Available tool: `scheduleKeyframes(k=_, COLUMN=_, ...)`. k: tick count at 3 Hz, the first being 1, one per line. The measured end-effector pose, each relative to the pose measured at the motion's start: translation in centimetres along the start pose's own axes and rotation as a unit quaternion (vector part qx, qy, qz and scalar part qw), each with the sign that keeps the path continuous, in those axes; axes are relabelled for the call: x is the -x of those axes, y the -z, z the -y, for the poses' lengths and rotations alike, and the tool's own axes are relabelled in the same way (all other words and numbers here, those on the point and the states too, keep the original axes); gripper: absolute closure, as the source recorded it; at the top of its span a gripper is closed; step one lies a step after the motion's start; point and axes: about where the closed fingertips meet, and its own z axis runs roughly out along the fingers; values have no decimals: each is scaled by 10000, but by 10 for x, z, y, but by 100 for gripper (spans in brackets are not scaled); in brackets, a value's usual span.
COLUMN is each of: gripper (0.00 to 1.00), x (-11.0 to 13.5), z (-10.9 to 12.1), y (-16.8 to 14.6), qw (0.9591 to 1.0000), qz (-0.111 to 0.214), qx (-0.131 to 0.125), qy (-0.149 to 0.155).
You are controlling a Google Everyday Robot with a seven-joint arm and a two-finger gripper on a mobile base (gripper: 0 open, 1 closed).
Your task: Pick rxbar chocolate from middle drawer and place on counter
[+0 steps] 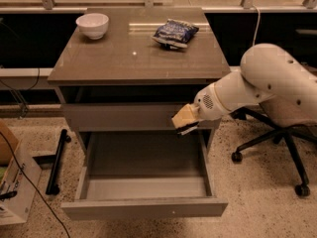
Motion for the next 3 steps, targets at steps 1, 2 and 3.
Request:
scheduleKeyframes(k=1, gripper=100, x=45, z=-9, y=29, qw=9980, qz=264, qx=-417, qy=382)
scheduleKeyframes(k=2, gripper=100, x=103, z=-8, y=52, qw=9941, qz=648, qx=-542, qy=676)
scheduleKeyframes(k=3, gripper=100, x=166, z=-5, y=70, qw=9883, qz=1055, qx=-603, qy=918)
